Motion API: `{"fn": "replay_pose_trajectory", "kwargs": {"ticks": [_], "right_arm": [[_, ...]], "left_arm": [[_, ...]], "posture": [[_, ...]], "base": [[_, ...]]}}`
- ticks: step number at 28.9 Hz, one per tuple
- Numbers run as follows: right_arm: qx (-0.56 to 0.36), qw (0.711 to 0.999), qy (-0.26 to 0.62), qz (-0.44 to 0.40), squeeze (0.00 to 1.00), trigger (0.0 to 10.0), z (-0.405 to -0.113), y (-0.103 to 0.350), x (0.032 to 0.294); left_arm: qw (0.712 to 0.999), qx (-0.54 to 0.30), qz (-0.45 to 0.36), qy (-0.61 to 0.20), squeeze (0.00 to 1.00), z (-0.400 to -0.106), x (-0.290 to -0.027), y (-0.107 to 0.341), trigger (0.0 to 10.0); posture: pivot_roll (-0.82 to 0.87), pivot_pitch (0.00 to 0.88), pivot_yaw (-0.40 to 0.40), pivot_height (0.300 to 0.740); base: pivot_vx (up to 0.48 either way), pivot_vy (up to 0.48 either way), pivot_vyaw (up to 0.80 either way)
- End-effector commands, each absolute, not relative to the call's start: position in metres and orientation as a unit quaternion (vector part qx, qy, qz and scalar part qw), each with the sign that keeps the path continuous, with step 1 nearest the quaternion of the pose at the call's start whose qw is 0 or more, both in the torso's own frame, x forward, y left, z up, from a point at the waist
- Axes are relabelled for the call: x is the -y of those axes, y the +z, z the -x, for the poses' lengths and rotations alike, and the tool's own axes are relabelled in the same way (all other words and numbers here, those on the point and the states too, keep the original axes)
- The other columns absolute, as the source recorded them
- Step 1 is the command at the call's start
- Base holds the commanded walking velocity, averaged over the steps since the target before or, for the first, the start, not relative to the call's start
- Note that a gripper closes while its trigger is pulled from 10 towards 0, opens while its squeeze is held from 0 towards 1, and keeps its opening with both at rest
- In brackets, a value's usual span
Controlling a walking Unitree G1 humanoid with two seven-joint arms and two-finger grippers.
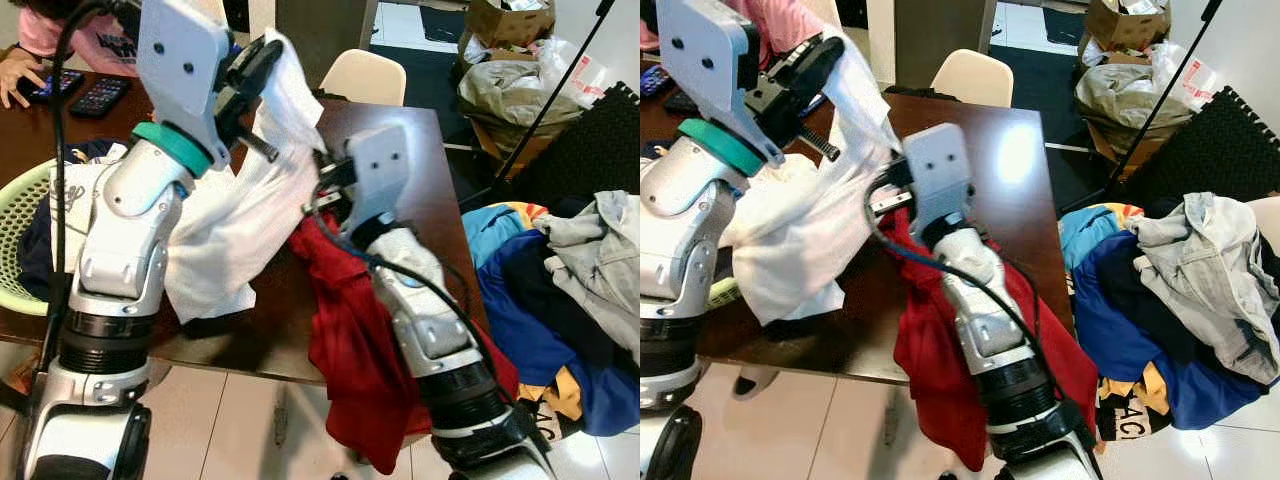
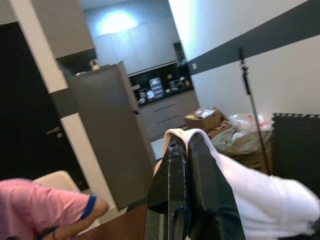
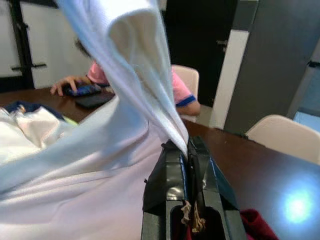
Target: Hang hanger
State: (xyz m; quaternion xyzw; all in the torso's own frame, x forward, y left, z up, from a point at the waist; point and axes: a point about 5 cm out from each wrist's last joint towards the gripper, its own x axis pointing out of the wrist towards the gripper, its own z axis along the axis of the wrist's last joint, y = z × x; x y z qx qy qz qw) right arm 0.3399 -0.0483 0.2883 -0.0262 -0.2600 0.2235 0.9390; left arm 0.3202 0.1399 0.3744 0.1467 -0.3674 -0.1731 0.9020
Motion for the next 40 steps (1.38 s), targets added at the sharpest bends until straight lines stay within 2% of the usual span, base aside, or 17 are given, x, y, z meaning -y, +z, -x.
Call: {"fn": "replay_pose_trajectory", "kwargs": {"ticks": [1,3,7,8,13,14,16,19,25,26,27,30,31,32,38,39,40], "right_arm": [[0.287,0.931,0.225,0.012,0.0,0.0,-0.338,0.3,0.054],[0.328,0.909,0.258,-0.007,0.0,0.0,-0.331,0.318,0.067],[0.348,0.898,0.268,-0.02,0.0,0.0,-0.328,0.329,0.076],[0.381,0.886,0.264,-0.031,0.0,0.0,-0.325,0.348,0.093],[0.414,0.876,0.246,-0.036,0.0,0.0,-0.323,0.369,0.111],[0.458,0.861,0.218,-0.035,0.0,0.0,-0.319,0.397,0.132],[0.458,0.861,0.218,-0.035,0.0,0.0,-0.319,0.397,0.132],[0.522,0.833,0.178,-0.032,0.0,0.0,-0.309,0.437,0.155],[0.529,0.829,0.173,-0.054,0.0,0.0,-0.311,0.44,0.153],[0.524,0.831,0.175,-0.059,0.0,0.0,-0.313,0.438,0.152],[0.516,0.834,0.183,-0.061,0.0,0.0,-0.315,0.434,0.151],[0.501,0.842,0.19,-0.064,0.0,0.0,-0.319,0.425,0.149],[0.475,0.855,0.2,-0.064,0.0,2.4,-0.325,0.411,0.145],[0.441,0.87,0.21,-0.067,0.0,10.0,-0.331,0.392,0.14],[0.362,0.905,0.205,-0.083,0.0,10.0,-0.341,0.338,0.128],[0.35,0.912,0.2,-0.079,0.0,10.0,-0.341,0.328,0.126],[0.35,0.912,0.2,-0.079,0.0,10.0,-0.341,0.328,0.126]], "left_arm": [[0.911,0.353,-0.15,-0.15,0.0,-0.322,-0.149,0.368,10.0],[0.922,0.338,-0.145,-0.121,0.0,-0.323,-0.163,0.363,10.0],[0.926,0.334,-0.141,-0.106,0.0,-0.322,-0.17,0.361,10.0],[0.93,0.33,-0.132,-0.094,0.0,-0.319,-0.179,0.36,10.0],[0.933,0.323,-0.122,-0.101,0.0,-0.314,-0.185,0.357,10.0],[0.932,0.308,-0.111,-0.154,0.0,-0.304,-0.185,0.35,10.0],[0.932,0.308,-0.111,-0.154,0.0,-0.304,-0.185,0.35,10.0],[0.911,0.259,-0.086,-0.309,0.0,-0.275,-0.174,0.329,10.0],[0.911,0.236,-0.099,-0.323,0.02,-0.269,-0.175,0.321,10.0],[0.92,0.24,-0.106,-0.291,0.72,-0.273,-0.178,0.322,10.0],[0.928,0.246,-0.111,-0.256,1.0,-0.278,-0.181,0.323,10.0],[0.934,0.25,-0.105,-0.231,1.0,-0.282,-0.183,0.324,10.0],[0.94,0.244,-0.109,-0.213,1.0,-0.285,-0.185,0.322,10.0],[0.945,0.231,-0.12,-0.198,1.0,-0.29,-0.185,0.316,10.0],[0.943,0.195,-0.173,-0.205,1.0,-0.296,-0.171,0.298,10.0],[0.943,0.179,-0.18,-0.213,0.45,-0.296,-0.169,0.295,10.0],[0.943,0.179,-0.18,-0.213,0.45,-0.296,-0.169,0.295,10.0]], "posture": [[0.05,0.141,0.011,0.74],[0.05,0.146,0.016,0.74],[0.05,0.147,0.016,0.74],[0.05,0.15,0.016,0.74],[0.05,0.151,0.017,0.74],[0.05,0.153,0.012,0.74],[0.05,0.153,0.012,0.74],[0.05,0.154,0.007,0.74],[0.06,0.157,0.003,0.74],[0.06,0.157,0.003,0.74],[0.06,0.157,0.003,0.74],[0.06,0.156,0.001,0.74],[0.06,0.157,0.001,0.74],[0.06,0.159,0.001,0.74],[0.05,0.163,0.014,0.74],[0.04,0.165,0.022,0.74],[0.04,0.165,0.022,0.74]], "base": [[0.0,0.0,0.0],[0.0,0.0,0.0],[0.0,0.0,0.0],[0.0,0.0,0.0],[0.0,0.0,0.0],[0.0,0.0,0.0],[0.0,0.0,0.0],[0.0,0.0,0.0],[0.0,0.0,0.0],[0.0,0.0,0.0],[0.0,0.0,0.0],[0.0,0.0,0.0],[0.0,0.0,0.0],[0.0,0.0,0.0],[0.0,0.0,0.0],[0.0,0.0,0.0],[0.0,0.0,0.0]]}}
